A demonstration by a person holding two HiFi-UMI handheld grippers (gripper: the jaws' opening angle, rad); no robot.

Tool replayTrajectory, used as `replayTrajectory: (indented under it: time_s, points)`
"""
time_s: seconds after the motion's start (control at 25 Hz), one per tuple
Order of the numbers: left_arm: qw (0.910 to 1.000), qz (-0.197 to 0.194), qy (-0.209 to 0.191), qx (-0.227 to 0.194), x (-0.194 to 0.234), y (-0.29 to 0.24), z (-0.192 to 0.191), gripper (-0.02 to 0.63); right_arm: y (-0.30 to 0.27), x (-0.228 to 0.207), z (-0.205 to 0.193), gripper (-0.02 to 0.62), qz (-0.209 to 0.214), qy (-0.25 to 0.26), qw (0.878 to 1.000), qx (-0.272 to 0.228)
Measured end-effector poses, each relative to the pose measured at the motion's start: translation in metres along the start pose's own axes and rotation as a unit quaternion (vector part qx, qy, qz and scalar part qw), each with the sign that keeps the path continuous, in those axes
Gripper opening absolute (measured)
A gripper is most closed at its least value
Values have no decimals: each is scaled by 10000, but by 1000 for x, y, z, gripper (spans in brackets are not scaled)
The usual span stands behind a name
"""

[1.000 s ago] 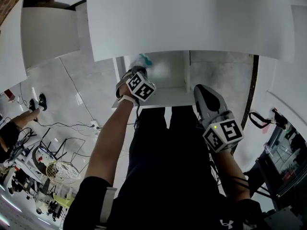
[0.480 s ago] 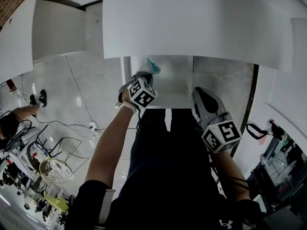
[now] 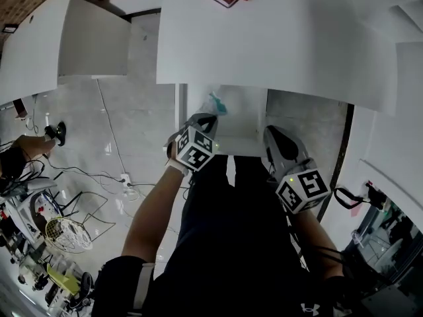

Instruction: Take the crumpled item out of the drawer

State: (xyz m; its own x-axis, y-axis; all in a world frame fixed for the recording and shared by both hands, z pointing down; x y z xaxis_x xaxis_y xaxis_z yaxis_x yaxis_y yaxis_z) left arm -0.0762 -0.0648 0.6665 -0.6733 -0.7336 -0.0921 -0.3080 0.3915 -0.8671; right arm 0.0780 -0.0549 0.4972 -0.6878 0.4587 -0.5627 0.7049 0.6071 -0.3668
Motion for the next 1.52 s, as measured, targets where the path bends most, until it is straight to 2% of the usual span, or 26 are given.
replayTrajectory:
  time_s: [0.16,0.32,0.68,1.08,1.32,1.52]
  points:
    - [9981,101,392,-468,7,33,22,3,1,4,11,3,29,107,9999,-66]
    - [9942,146,583,-892,7,66,37,3,7,8,22,3,65,210,9997,-130]
    - [9770,171,1043,-1853,18,141,88,3,8,20,48,3,209,402,9985,-296]
    - [9518,227,1656,-2572,33,210,125,3,13,37,83,3,372,605,9961,-527]
    - [9284,139,2080,-3077,38,236,137,3,20,47,104,3,429,774,9930,-778]
    - [9194,237,2169,-3273,48,255,141,3,22,54,122,3,390,870,9912,-919]
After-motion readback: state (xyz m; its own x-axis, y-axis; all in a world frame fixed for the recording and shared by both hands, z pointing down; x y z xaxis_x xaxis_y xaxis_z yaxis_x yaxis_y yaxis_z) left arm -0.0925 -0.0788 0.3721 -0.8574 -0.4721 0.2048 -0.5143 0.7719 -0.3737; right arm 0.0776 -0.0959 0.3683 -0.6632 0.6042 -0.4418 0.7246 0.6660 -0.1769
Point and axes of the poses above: the fingertips, and each gripper's own axes: y backward along the fingers, x to its left, z out of its top, the point moved 3 cm from there along y, backward along the fingers, and after that the axes turned 15 degrees about z, right-handed, at the moved point
